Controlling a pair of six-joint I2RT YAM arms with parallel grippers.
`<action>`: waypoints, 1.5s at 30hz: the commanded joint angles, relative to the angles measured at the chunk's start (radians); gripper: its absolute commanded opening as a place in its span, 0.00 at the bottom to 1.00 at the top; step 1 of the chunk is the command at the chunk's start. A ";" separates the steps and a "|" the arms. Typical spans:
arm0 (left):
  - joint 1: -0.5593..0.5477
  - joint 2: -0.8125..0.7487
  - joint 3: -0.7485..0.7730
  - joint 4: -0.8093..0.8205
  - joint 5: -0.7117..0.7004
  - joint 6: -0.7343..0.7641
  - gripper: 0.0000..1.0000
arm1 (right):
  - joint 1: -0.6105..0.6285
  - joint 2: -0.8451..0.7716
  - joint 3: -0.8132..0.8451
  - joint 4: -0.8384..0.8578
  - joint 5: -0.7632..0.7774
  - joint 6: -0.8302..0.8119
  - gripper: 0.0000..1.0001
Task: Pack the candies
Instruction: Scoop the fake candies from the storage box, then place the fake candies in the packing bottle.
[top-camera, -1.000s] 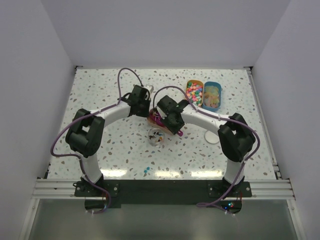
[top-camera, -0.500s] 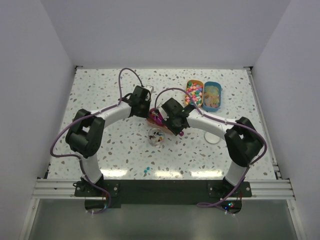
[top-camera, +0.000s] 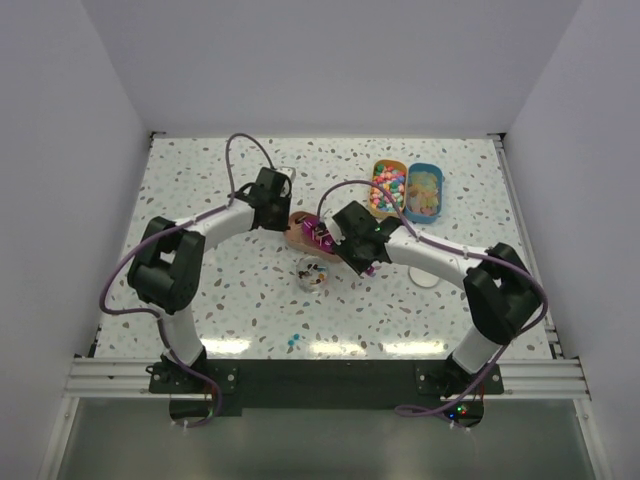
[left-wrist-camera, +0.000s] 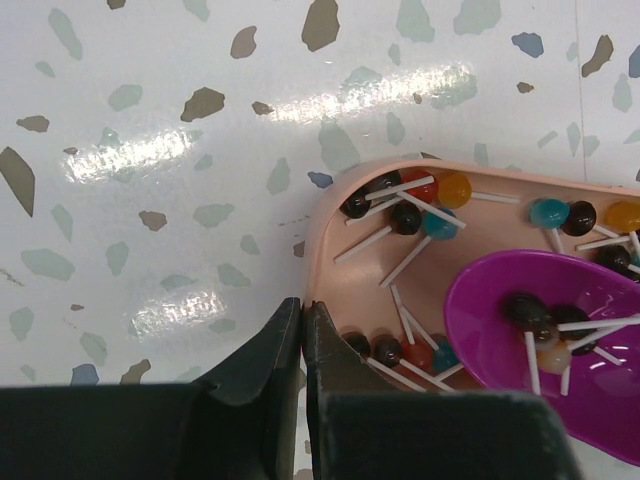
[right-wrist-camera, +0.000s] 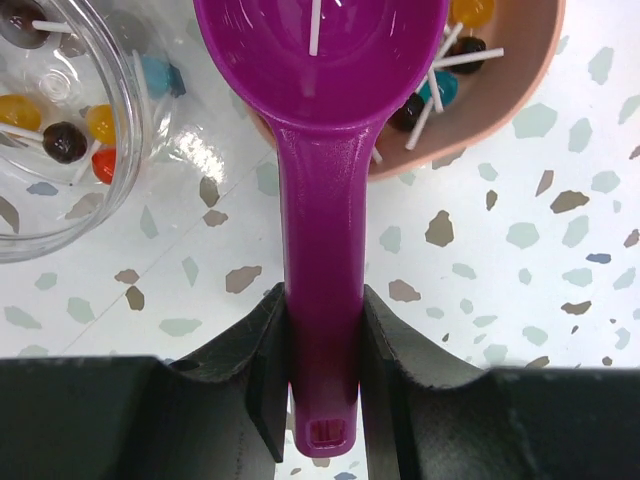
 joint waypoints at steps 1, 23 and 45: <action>0.020 -0.042 0.035 0.028 -0.031 -0.016 0.08 | -0.004 -0.071 -0.009 0.051 0.022 -0.003 0.00; 0.100 -0.319 0.007 0.024 -0.080 0.038 0.60 | 0.036 -0.270 0.153 -0.429 0.054 -0.126 0.00; 0.100 -0.623 -0.215 0.055 -0.258 0.093 0.93 | 0.253 -0.105 0.334 -0.824 0.203 -0.128 0.00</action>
